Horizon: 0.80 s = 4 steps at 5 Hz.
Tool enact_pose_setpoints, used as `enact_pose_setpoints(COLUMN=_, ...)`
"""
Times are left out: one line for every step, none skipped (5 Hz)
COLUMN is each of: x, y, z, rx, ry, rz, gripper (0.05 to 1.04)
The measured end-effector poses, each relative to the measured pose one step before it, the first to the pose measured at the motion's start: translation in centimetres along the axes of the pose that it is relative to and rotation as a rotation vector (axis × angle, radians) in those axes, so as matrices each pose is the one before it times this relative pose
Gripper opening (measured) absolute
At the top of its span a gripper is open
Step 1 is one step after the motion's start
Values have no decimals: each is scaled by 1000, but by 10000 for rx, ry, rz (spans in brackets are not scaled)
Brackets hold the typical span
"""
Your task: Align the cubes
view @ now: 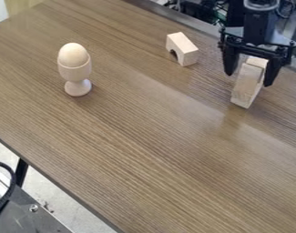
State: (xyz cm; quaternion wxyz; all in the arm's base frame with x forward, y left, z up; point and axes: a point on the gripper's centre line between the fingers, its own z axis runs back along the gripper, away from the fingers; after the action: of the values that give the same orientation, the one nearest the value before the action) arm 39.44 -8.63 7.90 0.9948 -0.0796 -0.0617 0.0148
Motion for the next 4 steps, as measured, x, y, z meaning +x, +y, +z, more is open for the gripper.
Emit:
enact_pose_setpoints(x=241, y=27, z=-268, rx=31, ry=27, rz=-15, gripper=998)
enact_pose_setpoints(x=273, y=48, z=-651, rx=33, ry=119, rz=1, gripper=998)
enact_pose_setpoints(x=573, y=-100, z=-1, rx=-6, ry=-75, rz=-25, gripper=998)
enact_pose_setpoints(x=-8, y=97, z=-753, rx=33, ry=180, rz=18, gripper=998)
